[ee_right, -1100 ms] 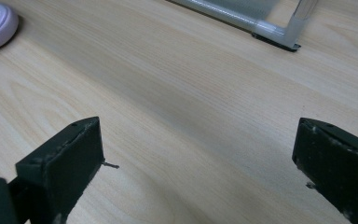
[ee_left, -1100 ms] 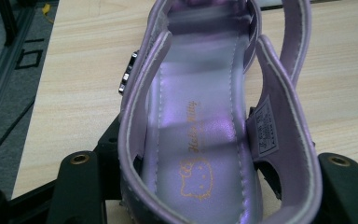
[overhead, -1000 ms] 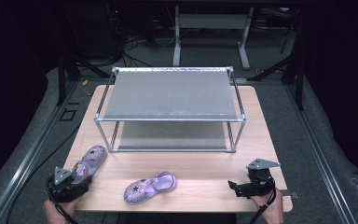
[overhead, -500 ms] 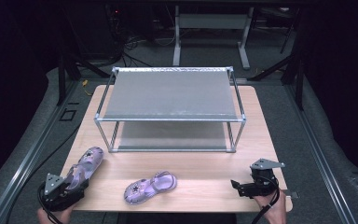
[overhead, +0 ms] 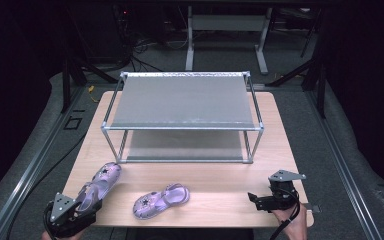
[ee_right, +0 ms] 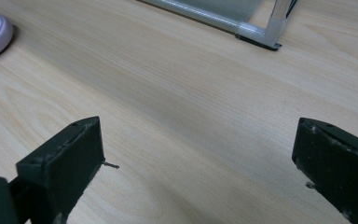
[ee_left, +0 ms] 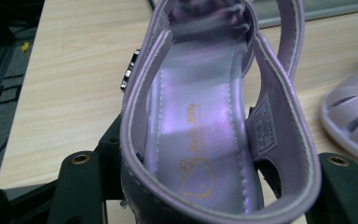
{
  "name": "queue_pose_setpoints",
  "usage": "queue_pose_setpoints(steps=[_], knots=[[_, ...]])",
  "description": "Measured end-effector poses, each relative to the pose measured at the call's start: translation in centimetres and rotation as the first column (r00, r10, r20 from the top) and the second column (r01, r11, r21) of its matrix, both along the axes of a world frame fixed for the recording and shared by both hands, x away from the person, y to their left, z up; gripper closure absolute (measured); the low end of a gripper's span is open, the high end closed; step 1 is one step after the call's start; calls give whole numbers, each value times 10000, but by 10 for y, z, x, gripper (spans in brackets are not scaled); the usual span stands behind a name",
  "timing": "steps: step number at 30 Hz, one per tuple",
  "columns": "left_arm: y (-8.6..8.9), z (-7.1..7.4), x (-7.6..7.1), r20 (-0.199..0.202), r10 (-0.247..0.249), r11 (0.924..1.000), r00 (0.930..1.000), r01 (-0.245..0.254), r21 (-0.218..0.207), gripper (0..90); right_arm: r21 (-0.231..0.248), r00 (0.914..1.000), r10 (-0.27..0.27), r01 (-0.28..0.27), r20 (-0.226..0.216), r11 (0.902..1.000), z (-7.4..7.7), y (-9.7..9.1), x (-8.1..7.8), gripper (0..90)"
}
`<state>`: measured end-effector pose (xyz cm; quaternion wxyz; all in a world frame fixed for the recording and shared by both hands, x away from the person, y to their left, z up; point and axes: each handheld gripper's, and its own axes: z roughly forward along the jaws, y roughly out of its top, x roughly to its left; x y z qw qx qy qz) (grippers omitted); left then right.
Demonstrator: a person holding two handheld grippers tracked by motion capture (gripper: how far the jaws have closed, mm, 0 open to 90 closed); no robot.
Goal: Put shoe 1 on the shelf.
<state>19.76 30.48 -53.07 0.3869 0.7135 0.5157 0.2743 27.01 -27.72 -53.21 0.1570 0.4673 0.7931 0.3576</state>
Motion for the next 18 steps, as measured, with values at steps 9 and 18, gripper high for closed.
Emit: queue_pose_setpoints(steps=[9,18], knots=[[-27,13,14,1,-770,9970,9970,770,125,381,7,10000,8,-8,-58,10000,1,-2,-2,19],[-59,20,47,-84,-1407,9894,9900,1409,338,381,54,10000,-90,89,14,9999,1,-2,-3,20]])
